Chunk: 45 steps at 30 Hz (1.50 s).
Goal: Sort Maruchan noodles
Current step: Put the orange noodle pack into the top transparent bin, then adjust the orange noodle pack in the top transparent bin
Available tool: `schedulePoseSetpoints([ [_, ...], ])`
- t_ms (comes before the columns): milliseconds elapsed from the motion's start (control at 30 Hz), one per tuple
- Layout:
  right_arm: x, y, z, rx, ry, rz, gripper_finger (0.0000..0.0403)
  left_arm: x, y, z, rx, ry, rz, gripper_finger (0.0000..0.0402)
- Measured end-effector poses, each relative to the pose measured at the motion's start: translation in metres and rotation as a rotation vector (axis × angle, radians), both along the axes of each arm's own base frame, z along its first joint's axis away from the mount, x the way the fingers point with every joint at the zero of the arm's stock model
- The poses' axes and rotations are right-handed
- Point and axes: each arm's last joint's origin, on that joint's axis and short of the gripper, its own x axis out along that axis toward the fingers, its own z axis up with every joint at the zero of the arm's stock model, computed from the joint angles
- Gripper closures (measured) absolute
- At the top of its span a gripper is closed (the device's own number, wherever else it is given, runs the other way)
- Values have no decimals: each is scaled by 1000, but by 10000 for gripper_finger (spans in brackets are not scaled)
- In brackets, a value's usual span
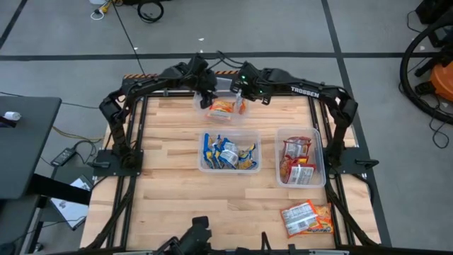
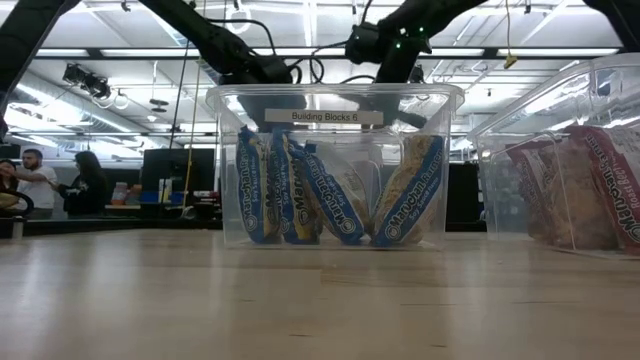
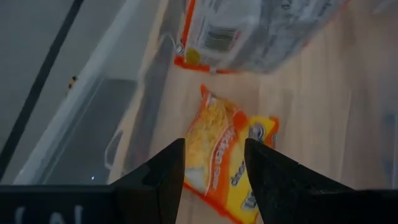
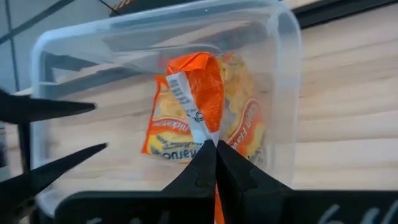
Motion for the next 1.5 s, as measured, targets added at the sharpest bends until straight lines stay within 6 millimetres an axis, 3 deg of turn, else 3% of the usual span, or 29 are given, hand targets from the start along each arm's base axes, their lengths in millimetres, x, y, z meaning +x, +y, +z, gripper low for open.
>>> schedulePoseSetpoints([
  [367,-6,-13,-11,0,66,-45,384,-14,-4,-14,-103,106,-32,230],
  [633,-8,-17,-11,-32,103,52,304,-19,-15,-9,-208,126,-36,230],
  [833,0,-17,-7,-121,85,161,268,-26,-22,10,-163,99,-70,230],
  [967,7,-9,-2,-161,83,234,265,-18,-17,24,-179,-84,-86,230],
  [1100,11,3,1,-162,81,263,265,-4,-9,13,-344,-168,73,230],
  [1233,11,19,9,-152,68,273,265,8,-7,0,-366,-140,306,230],
  [1500,-13,42,50,-212,33,278,265,43,-31,-14,-333,-151,380,230],
])
